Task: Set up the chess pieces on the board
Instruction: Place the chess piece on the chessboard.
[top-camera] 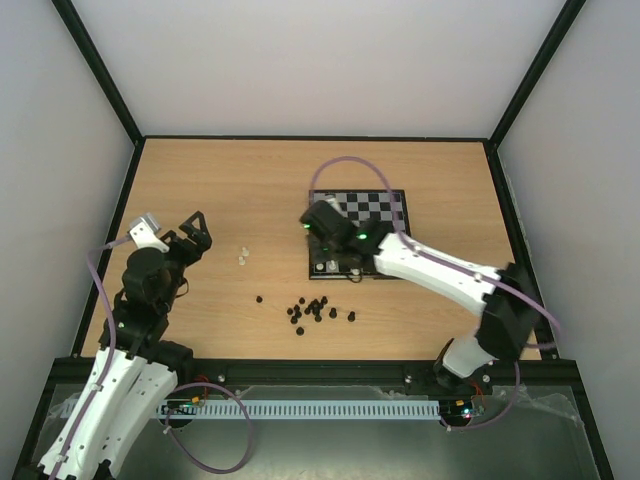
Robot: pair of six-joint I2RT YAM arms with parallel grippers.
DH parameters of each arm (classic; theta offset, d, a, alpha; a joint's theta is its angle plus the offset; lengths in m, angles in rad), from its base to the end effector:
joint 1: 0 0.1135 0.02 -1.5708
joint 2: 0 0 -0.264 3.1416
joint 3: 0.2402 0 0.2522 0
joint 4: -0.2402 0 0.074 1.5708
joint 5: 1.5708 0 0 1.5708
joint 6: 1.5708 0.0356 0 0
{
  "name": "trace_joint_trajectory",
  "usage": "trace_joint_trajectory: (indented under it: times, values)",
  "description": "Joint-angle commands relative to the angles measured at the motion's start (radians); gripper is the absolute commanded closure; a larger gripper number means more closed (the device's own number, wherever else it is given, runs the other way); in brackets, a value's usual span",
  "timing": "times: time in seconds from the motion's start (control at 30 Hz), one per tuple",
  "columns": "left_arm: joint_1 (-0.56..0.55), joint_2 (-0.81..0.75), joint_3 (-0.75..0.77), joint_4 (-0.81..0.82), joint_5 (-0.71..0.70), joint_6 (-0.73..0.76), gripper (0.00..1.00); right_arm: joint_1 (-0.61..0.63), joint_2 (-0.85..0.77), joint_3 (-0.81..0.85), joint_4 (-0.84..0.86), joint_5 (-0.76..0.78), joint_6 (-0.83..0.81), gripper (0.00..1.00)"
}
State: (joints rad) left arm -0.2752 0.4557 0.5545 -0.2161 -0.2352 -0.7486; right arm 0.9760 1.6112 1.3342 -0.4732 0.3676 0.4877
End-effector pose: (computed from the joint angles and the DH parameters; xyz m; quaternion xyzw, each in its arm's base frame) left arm 0.1261 -0.0270 0.3008 -0.2498 0.7032 -0.2468 0.6182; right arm 0.2130 0.2919 0.2949 -0.1472 0.8924 0.1374 0.4037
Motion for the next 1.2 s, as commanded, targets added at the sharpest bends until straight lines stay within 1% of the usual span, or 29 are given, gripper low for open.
trace_joint_trajectory:
  times: [0.0,0.1,0.23,0.77,1.07,1.17]
  values:
    - [0.006,0.013,0.003,0.023,0.012,0.003,0.01,-0.128,-0.202,-0.186,-0.052,0.064,0.041,0.94]
    - [0.006,0.019,0.003,0.027,0.02,0.003,0.01,-0.223,-0.312,-0.286,-0.052,0.044,0.04,0.94]
    - [0.006,0.024,-0.002,0.033,0.026,0.003,0.01,-0.286,-0.37,-0.34,-0.059,0.031,0.029,0.94]
    - [0.007,0.033,-0.001,0.035,0.026,0.006,0.0,-0.315,-0.364,-0.358,-0.054,0.04,0.015,0.94]
    - [0.005,0.029,0.0,0.034,0.029,0.006,0.01,-0.355,-0.372,-0.386,-0.053,0.032,0.023,0.94]
    - [0.005,0.028,0.002,0.032,0.03,0.005,0.0,-0.388,-0.37,-0.401,-0.055,0.021,0.031,0.94]
